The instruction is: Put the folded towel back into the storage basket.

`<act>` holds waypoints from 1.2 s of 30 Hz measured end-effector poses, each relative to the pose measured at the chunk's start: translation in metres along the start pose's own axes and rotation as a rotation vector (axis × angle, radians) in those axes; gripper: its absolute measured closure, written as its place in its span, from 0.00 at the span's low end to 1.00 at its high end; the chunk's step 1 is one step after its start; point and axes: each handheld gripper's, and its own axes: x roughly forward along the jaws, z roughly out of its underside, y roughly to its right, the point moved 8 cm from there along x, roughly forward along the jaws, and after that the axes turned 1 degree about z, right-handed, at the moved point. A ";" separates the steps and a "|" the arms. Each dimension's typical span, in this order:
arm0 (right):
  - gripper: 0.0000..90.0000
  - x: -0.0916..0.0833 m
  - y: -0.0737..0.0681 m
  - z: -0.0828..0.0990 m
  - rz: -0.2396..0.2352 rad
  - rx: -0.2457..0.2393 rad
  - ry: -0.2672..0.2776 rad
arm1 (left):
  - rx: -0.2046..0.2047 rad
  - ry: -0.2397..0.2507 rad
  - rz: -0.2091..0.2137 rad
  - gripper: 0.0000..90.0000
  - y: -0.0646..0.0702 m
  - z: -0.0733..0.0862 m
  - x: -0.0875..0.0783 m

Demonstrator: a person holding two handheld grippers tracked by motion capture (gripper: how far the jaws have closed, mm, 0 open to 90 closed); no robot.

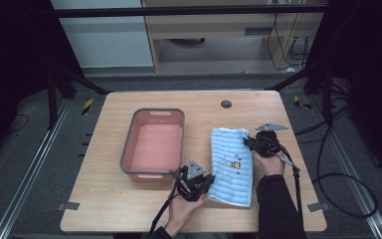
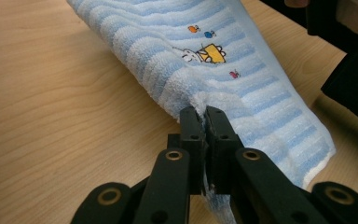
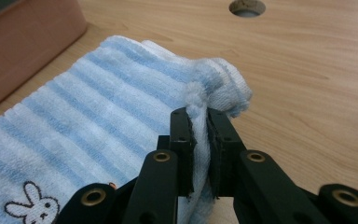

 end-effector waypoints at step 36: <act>0.91 -0.052 -0.043 -0.087 -0.010 -0.073 0.183 | 0.077 0.144 -0.052 0.96 -0.013 -0.062 -0.072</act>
